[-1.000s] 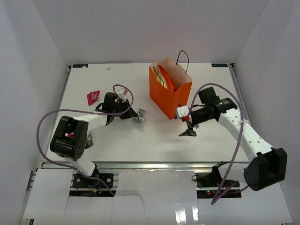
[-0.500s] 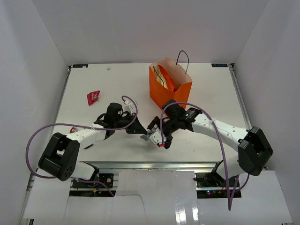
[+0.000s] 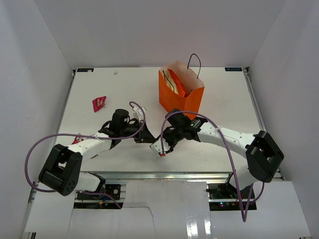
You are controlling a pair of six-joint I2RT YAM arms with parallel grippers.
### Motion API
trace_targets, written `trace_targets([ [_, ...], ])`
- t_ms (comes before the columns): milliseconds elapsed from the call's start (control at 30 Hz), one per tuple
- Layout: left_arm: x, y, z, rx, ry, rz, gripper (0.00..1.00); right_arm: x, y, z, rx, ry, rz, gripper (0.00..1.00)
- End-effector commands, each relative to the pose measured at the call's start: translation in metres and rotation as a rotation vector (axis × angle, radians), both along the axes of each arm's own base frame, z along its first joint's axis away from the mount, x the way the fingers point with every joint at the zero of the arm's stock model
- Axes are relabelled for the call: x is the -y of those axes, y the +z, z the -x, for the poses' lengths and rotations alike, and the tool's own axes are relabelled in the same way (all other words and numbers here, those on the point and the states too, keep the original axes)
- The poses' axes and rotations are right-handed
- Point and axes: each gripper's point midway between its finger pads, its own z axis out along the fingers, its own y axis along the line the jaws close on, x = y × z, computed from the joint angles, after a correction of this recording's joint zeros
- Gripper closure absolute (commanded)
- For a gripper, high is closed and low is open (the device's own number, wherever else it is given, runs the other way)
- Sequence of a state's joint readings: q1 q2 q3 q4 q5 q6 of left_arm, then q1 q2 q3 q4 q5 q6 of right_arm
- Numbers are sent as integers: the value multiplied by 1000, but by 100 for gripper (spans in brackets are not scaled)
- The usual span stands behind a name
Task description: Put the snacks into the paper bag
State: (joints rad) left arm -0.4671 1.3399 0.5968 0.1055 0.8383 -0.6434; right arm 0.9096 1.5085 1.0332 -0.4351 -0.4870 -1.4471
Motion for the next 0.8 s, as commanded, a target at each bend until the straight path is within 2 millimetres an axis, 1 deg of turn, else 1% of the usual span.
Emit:
trace_targets([
  [0, 2, 18, 6, 41, -29, 48, 100, -11, 15, -9, 26, -27, -38, 61],
  [33, 2, 19, 6, 39, -27, 51, 100, -10, 15, -9, 31, -32, -34, 67],
  [100, 3, 22, 5, 42, -24, 56, 98, -7, 14, -8, 31, -35, -27, 72],
  [133, 3, 23, 4, 42, -15, 56, 93, -6, 15, -9, 31, -36, -28, 76],
  [167, 3, 24, 3, 43, -7, 54, 75, -5, 16, -8, 31, -36, -28, 77],
  [233, 2, 26, 0, 42, 14, 46, 57, -3, 20, -4, 21, -38, -31, 83],
  [267, 1, 31, -5, 59, 38, 41, 52, -2, 22, -3, 14, -44, -34, 84],
  [300, 0, 34, -8, 69, 56, 36, 38, -1, 28, -3, 10, -56, -46, 85],
  [333, -2, 37, -12, 83, 76, 29, 33, 1, 30, 1, -4, -56, -46, 87],
  [367, -9, 41, -19, 110, 124, 12, 31, 3, 34, 1, -11, -61, -54, 87],
  [433, -16, 58, -33, 169, 185, 0, 29, 9, 47, 5, -42, -78, -84, 88],
  [467, -25, 58, -36, 179, 219, -38, 28, 10, 54, 6, -64, -94, -104, 88],
  [500, -34, 77, -50, 258, 299, -60, 28, 12, 75, -1, -74, -132, -154, 89],
  [533, -41, 85, -55, 294, 339, -83, 28, 12, 90, 3, -164, -180, -191, 89],
  [567, -56, 89, -61, 335, 416, -145, 28, 17, 111, -5, -189, -225, -244, 89],
  [600, -65, 96, -64, 343, 459, -182, 27, 12, 150, -5, -272, -256, -326, 90],
  [633, -73, 100, -67, 352, 504, -207, 26, 14, 175, -10, -297, -290, -373, 90],
  [667, -80, 104, -69, 365, 542, -226, 27, 18, 198, -22, -321, -342, -418, 90],
  [700, -91, 112, -71, 393, 600, -244, 27, 20, 222, -29, -336, -374, -465, 89],
  [733, -96, 110, -70, 390, 619, -260, 27, 27, 265, -45, -378, -453, -547, 89],
  [767, -99, 112, -69, 387, 647, -255, 27, 31, 285, -56, -390, -494, -593, 89],
])
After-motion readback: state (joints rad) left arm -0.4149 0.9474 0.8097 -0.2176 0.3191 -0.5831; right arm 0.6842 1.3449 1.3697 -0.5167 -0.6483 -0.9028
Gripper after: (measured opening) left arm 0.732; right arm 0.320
